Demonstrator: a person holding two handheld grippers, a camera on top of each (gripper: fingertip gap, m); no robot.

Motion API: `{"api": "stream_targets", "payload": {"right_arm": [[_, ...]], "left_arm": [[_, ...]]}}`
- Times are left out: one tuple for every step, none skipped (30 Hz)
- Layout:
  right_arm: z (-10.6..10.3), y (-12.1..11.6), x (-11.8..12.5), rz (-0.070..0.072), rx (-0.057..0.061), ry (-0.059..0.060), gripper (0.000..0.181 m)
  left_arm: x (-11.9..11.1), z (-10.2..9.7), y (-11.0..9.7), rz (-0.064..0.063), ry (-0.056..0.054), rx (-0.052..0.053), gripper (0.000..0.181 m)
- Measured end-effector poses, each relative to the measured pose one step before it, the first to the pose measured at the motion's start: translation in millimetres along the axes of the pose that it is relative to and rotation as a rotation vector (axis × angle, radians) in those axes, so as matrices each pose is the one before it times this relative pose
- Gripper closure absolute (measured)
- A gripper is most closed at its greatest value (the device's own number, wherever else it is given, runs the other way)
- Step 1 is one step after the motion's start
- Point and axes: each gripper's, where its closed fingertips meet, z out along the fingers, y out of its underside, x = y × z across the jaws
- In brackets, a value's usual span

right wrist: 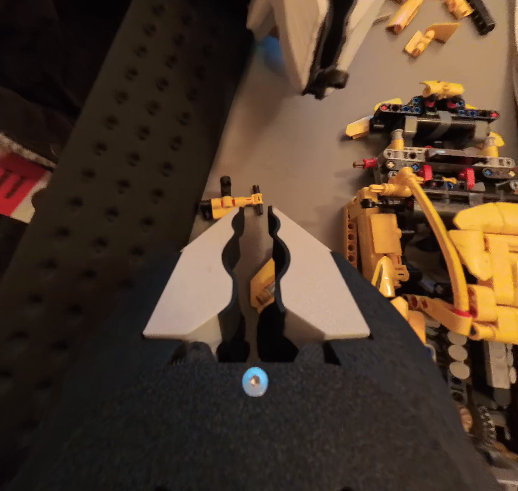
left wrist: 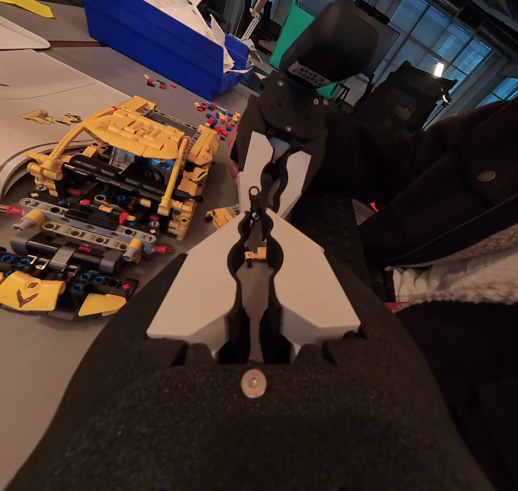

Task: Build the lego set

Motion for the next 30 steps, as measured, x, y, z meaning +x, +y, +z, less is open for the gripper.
{"api": "stream_targets", "payload": {"right_arm": [[-1.16, 3.81, 1.01, -0.0294, -0.0274, 0.0019, 0.165], [-2.9, 2.29, 3.96, -0.0215, -0.0134, 0.0161, 0.165], [-2.52, 1.17, 1.84, -0.0154, 0.0006, 0.0007, 0.165], [-1.32, 1.61, 1.06, -0.0156, -0.0041, -0.0031, 0.164], [0.86, 1.96, 1.17, -0.0248, -0.0105, 0.0025, 0.163], [3.31, 1.57, -0.41, -0.0353, -0.0095, -0.0011, 0.162], [4.81, 2.1, -0.14, -0.0404, -0.0185, 0.0056, 0.16], [4.66, 0.46, -0.03, -0.0355, -0.0128, 0.0078, 0.159], [2.87, -4.77, -0.64, -0.0211, 0.0219, 0.0012, 0.161], [2.53, -5.21, 0.02, -0.0111, 0.0306, -0.0003, 0.16], [2.93, -3.25, -0.21, -0.0041, 0.0174, -0.0067, 0.161], [3.29, -1.12, -0.22, 0.0003, 0.0064, -0.008, 0.164], [2.98, -2.73, 0.07, -0.0004, 0.0186, -0.0026, 0.166], [2.49, -3.6, -0.25, -0.0122, 0.0197, 0.0025, 0.168], [2.21, -4.1, -3.24, -0.015, 0.0137, -0.0061, 0.172], [2.21, -3.13, -4.43, -0.0162, 0.0033, -0.01, 0.175], [2.32, -2.64, -2.14, -0.0134, -0.0011, 0.0026, 0.177], [1.87, -2.37, -4.24, -0.0095, -0.0012, -0.0106, 0.18], [0.78, 1.27, -2.97, -0.0047, -0.0187, -0.0046, 0.181], [-1.23, 0.63, -0.29, 0.0069, -0.0111, 0.0026, 0.181], [-2.26, 3.0, -0.23, 0.0191, -0.0153, -0.0089, 0.181], [-3.85, 3.72, 0.95, 0.0339, -0.0203, -0.0079, 0.181], [-4.64, 2.96, 0.9, 0.0383, -0.0128, -0.0098, 0.181], [-5.48, 1.68, 1.85, 0.0396, -0.0007, 0.0, 0.181], [-6.24, 0.19, 2.38, 0.0347, 0.009, 0.0082, 0.181], [-6.52, -3.22, -0.34, 0.0306, 0.0306, -0.0028, 0.181], [-5.92, -5.94, -3.06, 0.0291, 0.0442, -0.0162, 0.181], [-4.38, -6.83, -5.67, 0.0326, 0.0451, -0.0317, 0.178], [-1.64, -5.99, -8.35, 0.0402, 0.0369, -0.0507, 0.171], [1.29, -2.55, -5.92, 0.0395, 0.0096, -0.0379, 0.163]], "left_arm": [[-0.15, -0.44, -0.31, 0.0005, -0.0014, 0.0027, 0.175], [-0.12, -0.45, -0.17, 0.0005, -0.001, 0.0023, 0.175], [-0.24, -0.46, -0.13, -0.0006, -0.0006, 0.002, 0.175], [-0.43, -0.39, -0.38, -0.0012, -0.0017, 0.0026, 0.175], [-0.47, -0.26, -0.37, -0.0014, -0.0015, 0.0021, 0.175], [-0.37, -0.13, -0.07, -0.0029, 0.0003, 0.0003, 0.175], [-0.37, 0.19, 0.1, -0.003, 0.001, -0.001, 0.175], [-0.51, 0.21, 0.3, -0.0017, -0.0005, -0.0021, 0.175], [-0.53, 0.3, 0.61, -0.001, -0.001, -0.0035, 0.174], [-0.44, 0.21, 0.77, -0.0017, -0.0007, -0.0038, 0.174], [-0.5, -0.06, 0.41, -0.0016, -0.0011, -0.0013, 0.174], [-0.85, -0.23, 0.24, -0.0026, -0.0026, -0.0005, 0.174], [-1.28, -0.27, 0.38, -0.0069, -0.0025, -0.0008, 0.174], [-1.96, -0.21, 0.35, -0.0115, -0.0045, -0.0017, 0.175], [-2.12, 0.0, 0.61, -0.0138, -0.0036, -0.0024, 0.174], [-1.42, 0.0, 0.06, -0.0136, 0.0003, -0.0004, 0.174], [-0.77, -0.11, -0.2, -0.0102, 0.0033, 0.0018, 0.175], [-0.55, -0.05, -0.22, -0.0076, 0.002, 0.0015, 0.174], [-0.5, 0.1, 0.22, -0.0059, 0.0005, -0.0007, 0.174], [-0.73, 0.13, 0.28, -0.0034, -0.0023, -0.0017, 0.174], [-0.57, 0.03, 0.2, -0.0013, -0.0024, -0.0013, 0.174], [-0.47, -0.18, 0.21, 0.0007, -0.0031, -0.0004, 0.175], [-0.18, -0.44, -0.19, 0.0013, -0.0026, 0.0018, 0.174], [-0.05, -0.48, -0.5, 0.0015, -0.0015, 0.0034, 0.174], [-0.02, -0.36, -0.35, 0.0008, -0.0009, 0.0024, 0.174], [-0.18, -0.12, -0.14, 0.0002, -0.0011, 0.0004, 0.175], [0.01, 0.08, 0.1, 0.0007, -0.0009, -0.0011, 0.174], [0.31, 0.3, 0.42, 0.0015, 0.0007, -0.0025, 0.174], [0.43, 0.45, 0.52, 0.0019, 0.0016, -0.0035, 0.174], [0.21, 0.36, 0.45, 0.0018, 0.0003, -0.003, 0.174]]}}
